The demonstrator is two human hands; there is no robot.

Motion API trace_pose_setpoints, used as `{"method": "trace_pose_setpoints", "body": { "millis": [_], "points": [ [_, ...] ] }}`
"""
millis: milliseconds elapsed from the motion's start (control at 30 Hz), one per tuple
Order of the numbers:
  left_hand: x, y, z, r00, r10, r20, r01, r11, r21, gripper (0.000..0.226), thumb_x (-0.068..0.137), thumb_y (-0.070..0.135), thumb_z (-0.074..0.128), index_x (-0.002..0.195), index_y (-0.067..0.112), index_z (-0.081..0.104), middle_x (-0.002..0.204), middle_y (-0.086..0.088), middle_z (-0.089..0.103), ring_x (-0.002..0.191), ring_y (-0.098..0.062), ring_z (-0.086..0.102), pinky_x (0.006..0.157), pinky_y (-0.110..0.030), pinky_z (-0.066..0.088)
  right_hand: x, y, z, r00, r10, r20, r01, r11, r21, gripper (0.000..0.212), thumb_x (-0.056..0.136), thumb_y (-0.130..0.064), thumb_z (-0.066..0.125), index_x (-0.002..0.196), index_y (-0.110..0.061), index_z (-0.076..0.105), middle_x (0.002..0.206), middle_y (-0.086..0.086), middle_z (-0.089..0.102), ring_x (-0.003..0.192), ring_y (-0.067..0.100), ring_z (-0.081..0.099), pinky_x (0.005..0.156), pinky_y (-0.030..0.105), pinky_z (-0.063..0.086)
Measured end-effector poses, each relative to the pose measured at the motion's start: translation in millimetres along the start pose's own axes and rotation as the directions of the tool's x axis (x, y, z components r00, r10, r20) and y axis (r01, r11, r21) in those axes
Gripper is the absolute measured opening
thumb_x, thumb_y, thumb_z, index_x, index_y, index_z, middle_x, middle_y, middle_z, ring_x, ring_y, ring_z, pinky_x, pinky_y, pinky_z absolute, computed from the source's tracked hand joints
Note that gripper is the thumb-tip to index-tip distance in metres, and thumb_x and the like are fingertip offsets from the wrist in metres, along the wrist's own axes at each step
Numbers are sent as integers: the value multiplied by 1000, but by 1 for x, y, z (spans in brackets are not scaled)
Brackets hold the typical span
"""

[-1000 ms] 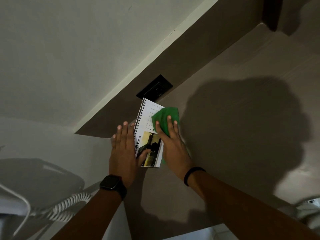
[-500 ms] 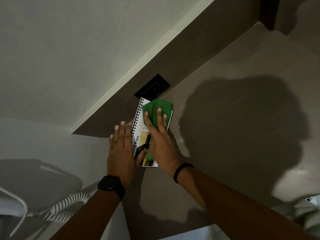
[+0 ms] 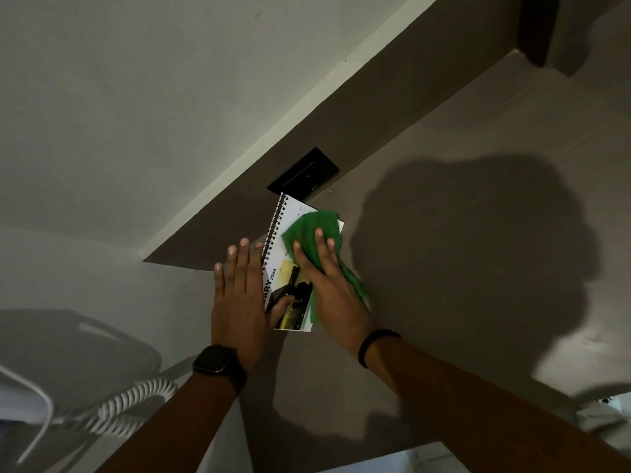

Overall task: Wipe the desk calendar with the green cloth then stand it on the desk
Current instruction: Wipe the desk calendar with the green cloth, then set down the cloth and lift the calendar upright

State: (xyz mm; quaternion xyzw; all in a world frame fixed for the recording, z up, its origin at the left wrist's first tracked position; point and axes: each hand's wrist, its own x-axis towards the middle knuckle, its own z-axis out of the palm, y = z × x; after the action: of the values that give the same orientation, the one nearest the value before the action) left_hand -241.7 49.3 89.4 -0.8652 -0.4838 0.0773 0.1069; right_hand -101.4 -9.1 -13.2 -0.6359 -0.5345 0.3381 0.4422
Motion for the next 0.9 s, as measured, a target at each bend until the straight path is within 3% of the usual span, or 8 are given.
{"method": "trace_pose_setpoints", "body": {
  "millis": [200,333,467,567,633,733,800,900],
  "points": [
    [-1,-1,4,1000,-22,11,22,1000,-1,105,92,55,72,168,10,16,176,-20,17,163,-36,9,130,-58,7,32,-12,-12,988,134,-78,-125,987,104,110,85,24,51,165,-39,10,174,-2,-18,159,30,-13,100,42,59],
    [0,-2,2,999,-15,31,14,1000,27,105,92,60,68,168,9,17,176,-20,15,163,-38,10,130,-61,10,6,3,-23,992,104,74,-99,993,-60,97,90,21,44,166,-28,11,174,7,-14,160,32,-6,117,42,44],
    [-1,4,-8,998,-59,33,58,998,32,107,95,76,52,169,9,14,177,-22,8,164,-40,4,130,-65,6,13,9,-77,965,227,132,-209,968,-139,86,94,13,49,166,-21,14,174,15,-4,160,36,0,124,50,31],
    [3,22,-20,992,-95,-85,89,993,-74,107,93,79,40,170,12,7,177,-23,1,164,-37,-6,131,-55,-8,28,19,-144,964,252,83,-224,940,-258,85,92,12,50,165,-17,18,173,19,0,160,38,6,126,46,18],
    [13,47,-23,988,7,-153,-31,988,-149,100,98,71,42,170,14,5,177,-21,-2,164,-34,-12,132,-45,-13,36,32,-197,960,275,62,-234,901,-366,83,95,10,48,166,-19,17,174,16,-3,160,38,6,126,45,18],
    [35,103,-8,974,110,-197,-167,940,-299,88,100,58,55,168,9,25,177,-20,15,166,-35,5,135,-52,9,47,51,-263,964,263,29,-209,824,-527,80,97,6,51,166,-19,19,174,19,-1,158,42,11,123,52,27],
    [52,144,6,996,26,-90,-62,902,-427,89,100,63,54,167,11,27,177,-18,20,165,-37,11,131,-58,22,56,63,-288,968,249,12,-189,765,-616,78,98,2,55,165,-14,19,172,23,1,158,44,8,124,55,28],
    [83,193,35,997,-60,45,75,839,-540,92,97,70,52,168,19,24,177,-16,18,164,-39,10,130,-61,18,70,87,-305,963,268,30,-176,707,-685,71,102,-10,53,165,-12,20,172,24,3,158,45,8,126,57,23]
  ]
}}
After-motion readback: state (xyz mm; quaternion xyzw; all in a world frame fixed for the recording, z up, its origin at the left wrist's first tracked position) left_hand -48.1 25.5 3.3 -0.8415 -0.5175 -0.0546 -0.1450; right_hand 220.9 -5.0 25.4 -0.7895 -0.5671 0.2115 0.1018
